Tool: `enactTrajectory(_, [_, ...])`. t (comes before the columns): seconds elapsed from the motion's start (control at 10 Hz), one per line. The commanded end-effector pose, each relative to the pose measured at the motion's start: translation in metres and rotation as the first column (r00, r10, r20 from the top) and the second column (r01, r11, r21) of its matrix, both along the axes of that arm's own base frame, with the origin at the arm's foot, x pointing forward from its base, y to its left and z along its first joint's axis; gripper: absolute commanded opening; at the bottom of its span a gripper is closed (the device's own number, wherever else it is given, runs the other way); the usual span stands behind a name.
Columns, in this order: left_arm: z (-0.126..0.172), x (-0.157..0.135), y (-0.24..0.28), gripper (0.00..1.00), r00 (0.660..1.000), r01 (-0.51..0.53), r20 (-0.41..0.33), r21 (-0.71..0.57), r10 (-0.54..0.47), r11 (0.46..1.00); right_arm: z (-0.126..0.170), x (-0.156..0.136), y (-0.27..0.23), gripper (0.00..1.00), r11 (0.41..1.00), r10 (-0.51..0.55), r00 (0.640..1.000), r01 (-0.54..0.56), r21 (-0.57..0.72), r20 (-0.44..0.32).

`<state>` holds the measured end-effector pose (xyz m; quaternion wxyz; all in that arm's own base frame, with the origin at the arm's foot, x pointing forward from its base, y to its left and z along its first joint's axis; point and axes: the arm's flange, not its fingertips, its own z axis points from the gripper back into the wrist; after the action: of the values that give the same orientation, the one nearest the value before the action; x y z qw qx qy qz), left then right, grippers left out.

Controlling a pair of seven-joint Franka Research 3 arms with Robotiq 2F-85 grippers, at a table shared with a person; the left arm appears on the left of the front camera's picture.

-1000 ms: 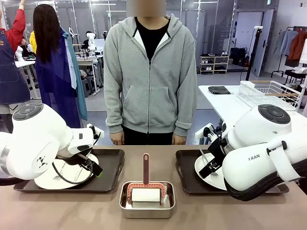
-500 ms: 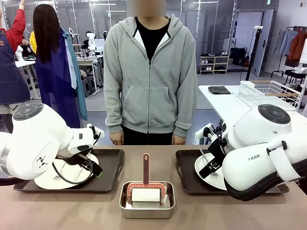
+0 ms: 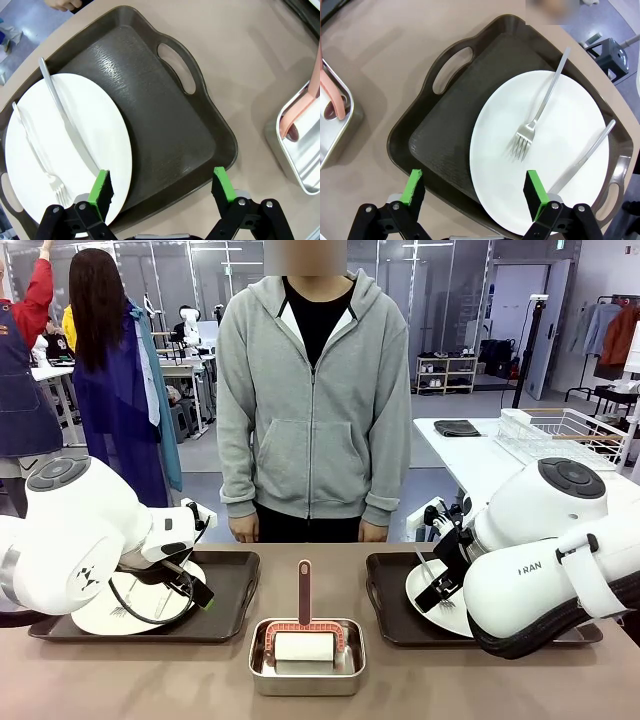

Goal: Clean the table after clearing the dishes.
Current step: When the left (or right) Handle tray is removed, use the left hand (or right hand) to clean the left (or right) side of the table with the Lint Roller.

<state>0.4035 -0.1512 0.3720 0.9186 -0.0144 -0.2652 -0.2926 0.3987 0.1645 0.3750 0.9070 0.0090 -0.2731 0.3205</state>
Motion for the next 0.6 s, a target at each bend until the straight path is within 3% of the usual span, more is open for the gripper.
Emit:
enactTrajectory(0.0, [0.016, 0.010, -0.003, 1.00, 0.996, -0.025, -0.084, -0.041, 0.022, 0.999, 0.030, 0.014, -0.007, 1.00, 0.999, 0.027, 0.995, -0.024, 0.035, -0.098])
enactTrajectory(0.1, [0.028, 0.019, 0.004, 1.00, 0.986, -0.018, -0.169, -0.079, 0.004, 0.997, 0.046, 0.021, -0.013, 1.00, 0.993, 0.063, 0.985, -0.046, 0.110, -0.162])
enactTrajectory(0.3, [0.057, 0.033, 0.021, 1.00, 0.946, 0.022, -0.302, -0.290, -0.114, 0.957, 0.070, 0.037, -0.028, 1.00, 0.953, 0.149, 0.947, -0.060, 0.297, -0.285])
enactTrajectory(0.4, [0.068, 0.044, 0.035, 1.00, 0.919, 0.034, -0.349, -0.392, -0.182, 0.919, 0.077, 0.044, -0.033, 1.00, 0.916, 0.198, 0.927, -0.059, 0.396, -0.320])
enactTrajectory(0.5, [0.074, 0.054, 0.047, 1.00, 0.900, 0.020, -0.360, -0.527, -0.245, 0.849, 0.080, 0.050, -0.038, 1.00, 0.861, 0.256, 0.904, -0.051, 0.506, -0.344])
